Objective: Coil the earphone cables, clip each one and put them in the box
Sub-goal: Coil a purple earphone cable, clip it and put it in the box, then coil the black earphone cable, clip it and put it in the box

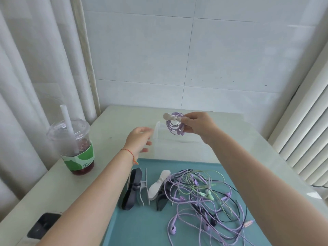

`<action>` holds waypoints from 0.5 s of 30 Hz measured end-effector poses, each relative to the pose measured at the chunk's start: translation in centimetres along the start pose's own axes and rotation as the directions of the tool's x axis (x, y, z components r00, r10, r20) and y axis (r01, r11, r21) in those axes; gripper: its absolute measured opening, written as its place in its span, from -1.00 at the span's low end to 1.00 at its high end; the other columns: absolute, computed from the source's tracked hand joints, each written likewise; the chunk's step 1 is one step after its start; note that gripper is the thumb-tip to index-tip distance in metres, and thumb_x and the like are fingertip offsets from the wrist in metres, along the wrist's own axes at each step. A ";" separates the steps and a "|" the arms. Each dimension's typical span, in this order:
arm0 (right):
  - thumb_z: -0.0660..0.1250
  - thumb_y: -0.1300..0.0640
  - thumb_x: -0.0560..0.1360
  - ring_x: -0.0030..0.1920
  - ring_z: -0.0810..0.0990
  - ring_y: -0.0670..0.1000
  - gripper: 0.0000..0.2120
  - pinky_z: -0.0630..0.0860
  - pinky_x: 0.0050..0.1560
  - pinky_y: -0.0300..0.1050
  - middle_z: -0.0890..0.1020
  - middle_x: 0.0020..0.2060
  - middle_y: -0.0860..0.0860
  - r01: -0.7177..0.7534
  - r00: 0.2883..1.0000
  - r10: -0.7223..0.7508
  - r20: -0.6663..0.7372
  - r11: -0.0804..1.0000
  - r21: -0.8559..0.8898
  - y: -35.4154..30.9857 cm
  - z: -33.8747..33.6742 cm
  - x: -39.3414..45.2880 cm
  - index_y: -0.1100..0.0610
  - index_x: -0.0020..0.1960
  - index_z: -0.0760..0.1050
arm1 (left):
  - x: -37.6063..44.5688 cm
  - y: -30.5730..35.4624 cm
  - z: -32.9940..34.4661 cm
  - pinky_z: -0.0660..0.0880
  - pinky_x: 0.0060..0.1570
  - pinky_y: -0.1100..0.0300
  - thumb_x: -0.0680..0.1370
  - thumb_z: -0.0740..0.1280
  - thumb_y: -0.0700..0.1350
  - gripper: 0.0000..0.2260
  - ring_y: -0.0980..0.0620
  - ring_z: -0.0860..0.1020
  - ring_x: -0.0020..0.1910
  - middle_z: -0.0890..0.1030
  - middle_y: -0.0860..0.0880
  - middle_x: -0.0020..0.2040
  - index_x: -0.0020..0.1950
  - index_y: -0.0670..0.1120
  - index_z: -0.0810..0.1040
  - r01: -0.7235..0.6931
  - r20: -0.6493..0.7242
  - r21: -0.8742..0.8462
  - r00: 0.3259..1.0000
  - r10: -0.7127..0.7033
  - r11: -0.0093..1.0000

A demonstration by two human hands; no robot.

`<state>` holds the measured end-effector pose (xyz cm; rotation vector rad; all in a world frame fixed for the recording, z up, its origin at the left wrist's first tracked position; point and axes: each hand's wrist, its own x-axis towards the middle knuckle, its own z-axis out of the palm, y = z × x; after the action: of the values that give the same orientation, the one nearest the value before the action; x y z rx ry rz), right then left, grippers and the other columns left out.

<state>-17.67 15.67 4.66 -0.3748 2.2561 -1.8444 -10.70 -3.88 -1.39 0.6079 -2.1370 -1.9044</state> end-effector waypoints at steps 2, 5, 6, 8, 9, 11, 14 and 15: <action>0.43 0.24 0.48 -0.22 0.65 0.25 -0.75 0.62 0.08 0.11 0.64 -0.18 0.34 -0.073 0.995 0.074 0.063 0.997 -0.024 0.1 0.5 0.4 0.44 0.01 0.56 | 0.2 0.3 0.2 0.45 -0.38 0.22 0.53 0.36 -0.01 -0.80 0.02 0.56 -0.29 0.57 -0.03 -0.12 0.13 -0.01 0.54 0.002 0.033 0.005 0.999 -0.002 1.000; 0.35 0.28 0.52 -0.19 0.65 0.27 -0.81 0.62 0.08 0.07 0.63 -0.21 0.32 -0.188 0.974 0.190 0.123 0.982 -0.028 0.3 0.2 0.7 0.44 0.01 0.52 | 0.2 0.6 0.5 0.44 -0.45 0.22 0.53 0.36 -0.17 -0.81 0.01 0.50 -0.37 0.54 -0.06 -0.18 0.13 -0.06 0.52 0.004 0.084 0.021 0.996 -0.006 1.000; 0.32 0.31 0.53 -0.18 0.64 0.26 -0.84 0.60 0.10 0.07 0.62 -0.22 0.30 -0.231 0.964 0.234 0.126 0.972 -0.044 0.6 0.0 1.0 0.43 0.00 0.50 | 0.3 0.6 0.5 0.45 -0.47 0.21 0.53 0.35 -0.19 -0.80 0.01 0.48 -0.38 0.53 -0.07 -0.17 0.14 -0.07 0.52 0.011 0.098 0.013 0.995 -0.012 1.000; 0.25 0.37 0.52 -0.15 0.60 0.20 -0.92 0.53 0.15 -0.02 0.61 -0.18 0.27 -0.304 0.931 0.332 0.152 0.935 -0.180 0.9 -0.1 1.5 0.40 -0.06 0.49 | 0.3 0.3 0.5 0.48 -0.49 0.18 0.54 0.34 -0.21 -0.79 0.00 0.46 -0.41 0.51 -0.10 -0.17 0.17 -0.08 0.52 0.026 0.114 -0.019 0.993 -0.024 0.999; 0.23 0.37 0.52 -0.15 0.57 0.17 -0.92 0.50 0.11 -0.09 0.60 -0.17 0.26 -0.328 0.913 0.373 0.167 0.913 -0.241 1.0 0.2 1.7 0.37 -0.11 0.48 | 0.3 0.2 0.6 0.50 -0.48 0.17 0.54 0.34 -0.20 -0.78 0.00 0.46 -0.43 0.50 -0.11 -0.18 0.18 -0.08 0.51 0.032 0.116 -0.031 0.993 -0.028 0.999; 0.23 0.36 0.56 -0.22 0.59 0.10 -0.87 0.52 -0.04 -0.16 0.60 -0.21 0.20 -0.362 0.894 0.417 0.162 0.887 -0.286 1.3 1.1 2.1 0.35 -0.15 0.47 | 0.2 0.0 0.7 0.52 -0.46 0.15 0.54 0.33 -0.20 -0.78 0.01 0.45 -0.45 0.49 -0.11 -0.20 0.19 -0.07 0.51 0.035 0.111 -0.039 0.993 -0.030 0.999; 0.27 0.31 0.56 -0.23 0.61 0.07 -0.87 0.55 -0.12 -0.17 0.62 -0.22 0.17 -0.348 0.903 0.418 0.097 0.847 -0.403 1.7 2.6 2.8 0.36 -0.12 0.50 | 0.0 0.2 0.9 0.51 -0.47 0.17 0.55 0.31 -0.18 -0.79 0.01 0.44 -0.45 0.50 -0.09 -0.23 0.18 -0.05 0.50 0.023 0.083 -0.019 0.996 -0.021 1.000; 0.30 0.31 0.53 -0.21 0.60 0.09 -0.90 0.55 -0.09 -0.14 0.62 -0.19 0.19 -0.324 0.917 0.394 0.060 0.825 -0.463 1.9 2.8 3.1 0.34 -0.12 0.52 | -0.1 0.2 0.9 0.51 -0.48 0.19 0.55 0.31 -0.18 -0.79 0.02 0.45 -0.44 0.51 -0.08 -0.24 0.18 -0.05 0.50 0.013 0.071 -0.002 0.997 -0.012 1.000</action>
<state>-19.85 12.44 2.29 -0.1304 2.4194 -1.0694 -11.04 -3.00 -1.30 0.5623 -2.1780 -1.9637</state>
